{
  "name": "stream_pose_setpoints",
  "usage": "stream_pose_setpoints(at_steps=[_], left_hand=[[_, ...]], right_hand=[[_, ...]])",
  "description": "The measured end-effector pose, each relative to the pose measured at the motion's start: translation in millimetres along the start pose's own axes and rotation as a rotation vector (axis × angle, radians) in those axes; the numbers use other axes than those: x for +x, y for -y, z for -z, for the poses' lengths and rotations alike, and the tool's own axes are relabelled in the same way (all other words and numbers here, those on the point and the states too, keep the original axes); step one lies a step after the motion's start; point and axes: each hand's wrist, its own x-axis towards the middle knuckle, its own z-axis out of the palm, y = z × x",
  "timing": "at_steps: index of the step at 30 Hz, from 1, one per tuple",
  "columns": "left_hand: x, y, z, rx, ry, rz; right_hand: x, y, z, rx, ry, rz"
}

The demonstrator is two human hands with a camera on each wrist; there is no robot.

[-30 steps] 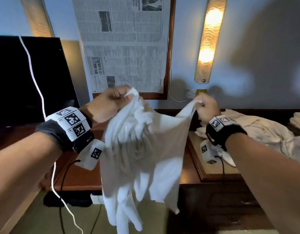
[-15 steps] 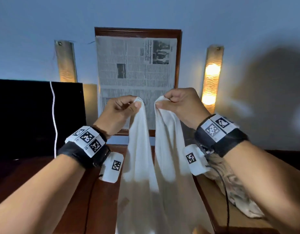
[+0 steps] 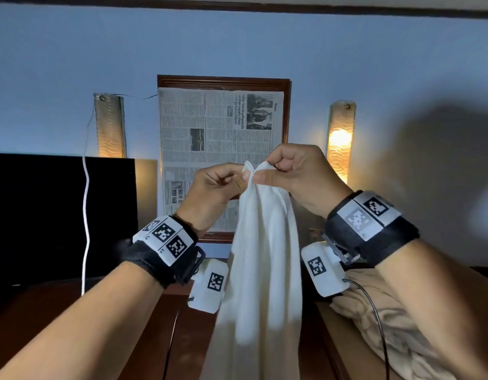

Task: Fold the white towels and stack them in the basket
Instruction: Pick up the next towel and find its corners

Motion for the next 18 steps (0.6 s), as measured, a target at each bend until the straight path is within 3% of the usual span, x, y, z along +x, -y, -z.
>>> stream_pose_setpoints(at_steps=[4, 9, 11, 18], left_hand=[[0, -1, -6, -0.03, 0.003, 0.032], [0, 8, 2, 0.002, -0.039, 0.101], [-4, 9, 2, 0.049, -0.055, 0.143], [-25, 20, -3, -0.016, -0.034, 0.47]], right_hand=[[4, -3, 1, -0.013, 0.019, 0.022], [-1, -9, -5, -0.066, 0.167, 0.031], [-2, -15, -8, -0.076, 0.143, 0.019], [-9, -56, -11, -0.058, 0.072, -0.082]])
